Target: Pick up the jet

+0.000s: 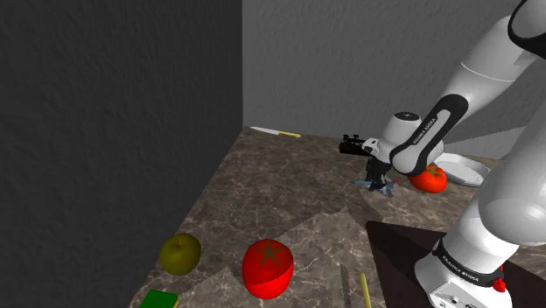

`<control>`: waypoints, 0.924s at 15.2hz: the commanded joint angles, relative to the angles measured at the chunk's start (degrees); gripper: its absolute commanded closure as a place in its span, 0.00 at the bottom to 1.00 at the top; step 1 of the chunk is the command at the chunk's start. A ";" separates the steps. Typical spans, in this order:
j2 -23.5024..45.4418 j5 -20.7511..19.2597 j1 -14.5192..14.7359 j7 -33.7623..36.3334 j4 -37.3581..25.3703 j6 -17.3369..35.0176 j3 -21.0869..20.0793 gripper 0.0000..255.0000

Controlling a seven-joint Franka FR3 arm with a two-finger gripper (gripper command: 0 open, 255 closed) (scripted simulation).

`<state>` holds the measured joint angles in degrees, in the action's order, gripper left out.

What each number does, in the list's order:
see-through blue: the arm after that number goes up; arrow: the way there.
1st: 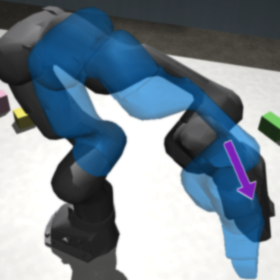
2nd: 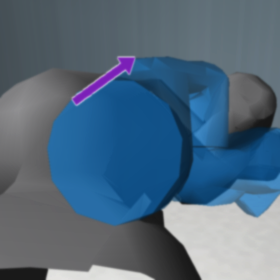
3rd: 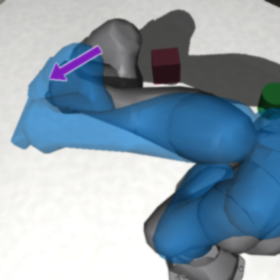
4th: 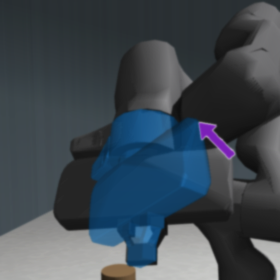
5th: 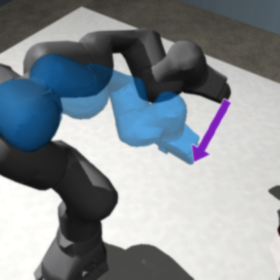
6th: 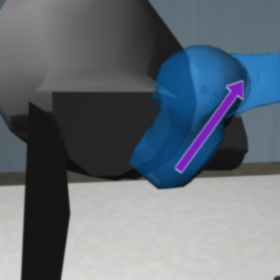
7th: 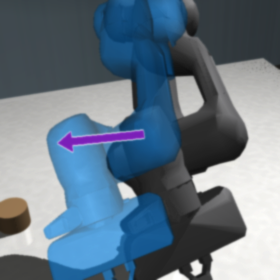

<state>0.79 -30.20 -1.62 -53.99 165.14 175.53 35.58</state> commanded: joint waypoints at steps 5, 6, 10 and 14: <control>0.08 0.07 0.02 -0.02 -0.01 0.08 -0.01 1.00; 0.06 0.01 0.02 0.03 -0.01 0.06 -0.01 1.00; -4.40 -2.84 -0.41 1.39 0.18 -4.06 0.42 1.00; -10.16 -4.13 -1.16 1.65 0.29 -9.64 -0.12 1.00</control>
<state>-8.12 -34.27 -2.72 -52.28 165.49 167.24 35.58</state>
